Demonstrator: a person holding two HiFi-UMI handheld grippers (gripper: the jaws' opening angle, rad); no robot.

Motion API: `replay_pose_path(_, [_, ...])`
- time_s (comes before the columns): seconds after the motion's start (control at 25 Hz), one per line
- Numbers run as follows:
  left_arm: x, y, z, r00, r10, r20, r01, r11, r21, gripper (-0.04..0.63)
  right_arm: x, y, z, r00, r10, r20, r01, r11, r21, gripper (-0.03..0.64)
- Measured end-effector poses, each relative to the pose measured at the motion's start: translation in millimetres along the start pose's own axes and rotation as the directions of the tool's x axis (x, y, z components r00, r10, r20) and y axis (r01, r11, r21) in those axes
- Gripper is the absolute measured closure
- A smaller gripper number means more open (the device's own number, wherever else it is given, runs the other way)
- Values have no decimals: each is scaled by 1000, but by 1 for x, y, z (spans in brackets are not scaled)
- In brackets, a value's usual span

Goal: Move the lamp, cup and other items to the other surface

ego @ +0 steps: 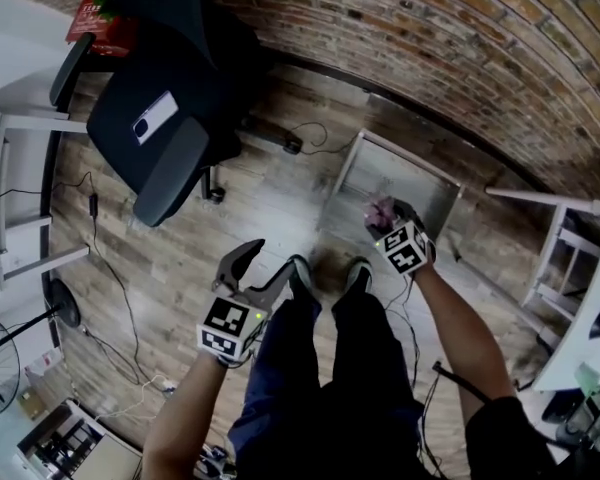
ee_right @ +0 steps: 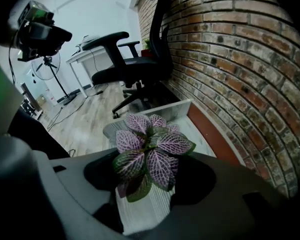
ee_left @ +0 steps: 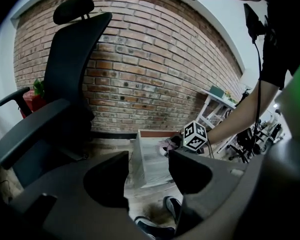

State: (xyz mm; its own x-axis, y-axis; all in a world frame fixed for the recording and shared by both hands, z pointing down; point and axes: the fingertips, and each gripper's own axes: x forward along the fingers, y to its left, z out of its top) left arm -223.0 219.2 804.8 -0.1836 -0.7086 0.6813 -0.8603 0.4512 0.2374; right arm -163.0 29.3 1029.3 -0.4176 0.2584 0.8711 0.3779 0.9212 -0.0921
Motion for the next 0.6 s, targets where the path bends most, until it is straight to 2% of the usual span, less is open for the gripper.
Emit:
replay_pose_path(0.12, [-16,-13,17,1000,-9,-22,9,1000,-4,348,-41,5,18,999,-6,34,6,1000,12,339])
replay_pose_path(0.24, [-32,-28,48,1000,-19,8,19,1000,22,350,-83,8,30,998,-26,53,24,999,34,339])
replay_pose_path(0.36, [-54,-51,72,999,-41,-3,41,999,20,351,-134,15,41,998,-41,55,38,998,59,339])
replay_pose_path(0.44, [-65,-66,92,998,-56,12,56,998,16,353,-170,15,48,996,-59,62,55,996,67,339])
replay_pose_path(0.6, [-78,-98,141,995,-81,62,78,995,55,353,-244,9,56,990,-106,97,96,990,98,339])
